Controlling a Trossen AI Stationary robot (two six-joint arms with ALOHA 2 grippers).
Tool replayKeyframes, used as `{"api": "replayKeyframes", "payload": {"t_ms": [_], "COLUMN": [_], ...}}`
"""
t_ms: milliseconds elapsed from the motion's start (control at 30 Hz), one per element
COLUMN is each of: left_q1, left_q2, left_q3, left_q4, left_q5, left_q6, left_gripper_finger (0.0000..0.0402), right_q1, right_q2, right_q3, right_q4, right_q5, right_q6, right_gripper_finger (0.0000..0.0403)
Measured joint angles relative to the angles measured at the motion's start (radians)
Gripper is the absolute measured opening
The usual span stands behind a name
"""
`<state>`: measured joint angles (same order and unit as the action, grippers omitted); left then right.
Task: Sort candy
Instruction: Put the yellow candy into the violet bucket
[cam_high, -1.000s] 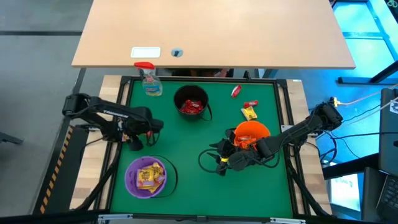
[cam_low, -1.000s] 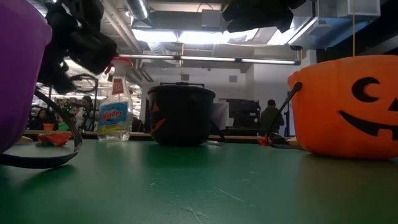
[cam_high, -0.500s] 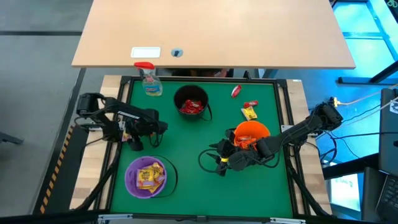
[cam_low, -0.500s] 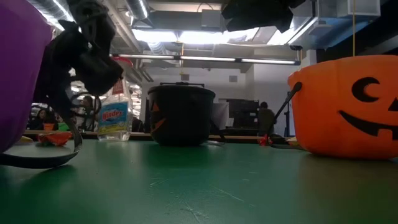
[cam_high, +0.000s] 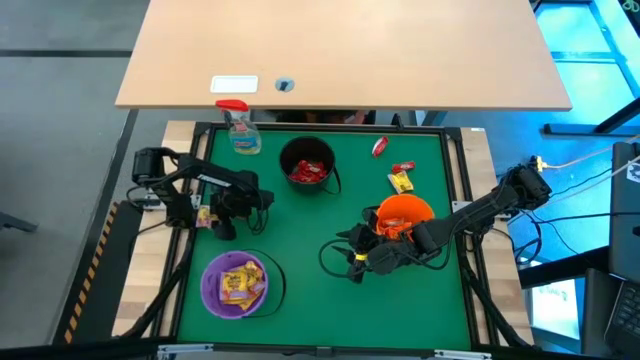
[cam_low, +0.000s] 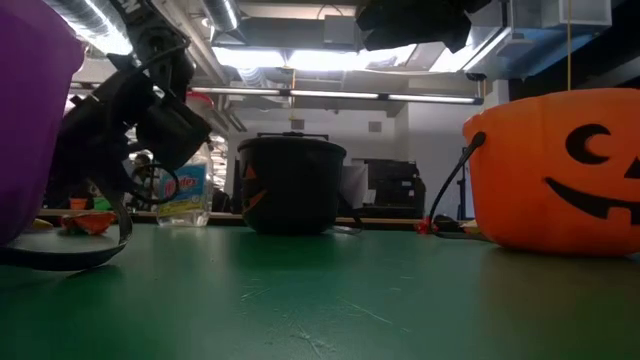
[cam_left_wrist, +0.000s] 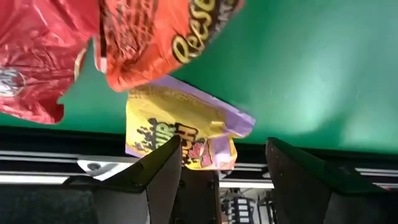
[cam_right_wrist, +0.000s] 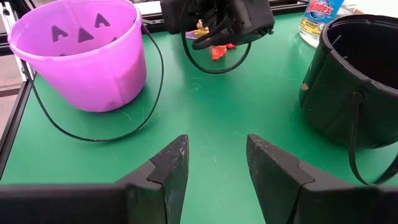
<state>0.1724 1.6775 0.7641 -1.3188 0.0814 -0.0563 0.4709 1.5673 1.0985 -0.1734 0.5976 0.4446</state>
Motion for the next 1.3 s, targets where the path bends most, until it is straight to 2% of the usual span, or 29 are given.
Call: {"api": "replayKeyframes", "payload": {"t_ms": [300, 400, 833, 900, 1067, 1300], "left_q1": [0.017, 0.017, 0.01, 0.01, -0.008, -0.059], "left_q2": [0.0, 0.0, 0.0, 0.0, 0.0, -0.028], "left_q3": [-0.03, -0.03, -0.031, -0.031, -0.007, 0.091], "left_q4": [0.007, 0.007, 0.007, 0.007, -0.021, -0.141], "left_q5": [0.008, 0.003, -0.012, -0.012, -0.012, -0.083], "left_q6": [-0.01, -0.012, -0.02, -0.02, -0.02, -0.064], "left_gripper_finger": [0.022, 0.0203, 0.0025, 0.0007, 0.0, 0.0], "right_q1": [0.0, 0.0, 0.0, 0.0, 0.0, 0.0], "right_q2": [0.0, 0.0, 0.0, 0.0, 0.0, 0.0], "right_q3": [0.0, 0.0, 0.0, 0.0, 0.0, 0.0], "right_q4": [0.0, 0.0, 0.0, 0.0, 0.0, 0.0], "right_q5": [-0.008, -0.008, -0.008, -0.008, -0.008, -0.008], "right_q6": [0.0, 0.003, 0.008, 0.008, 0.008, 0.008], "right_gripper_finger": [0.0159, 0.0159, 0.0159, 0.0159, 0.0159, 0.0159]}}
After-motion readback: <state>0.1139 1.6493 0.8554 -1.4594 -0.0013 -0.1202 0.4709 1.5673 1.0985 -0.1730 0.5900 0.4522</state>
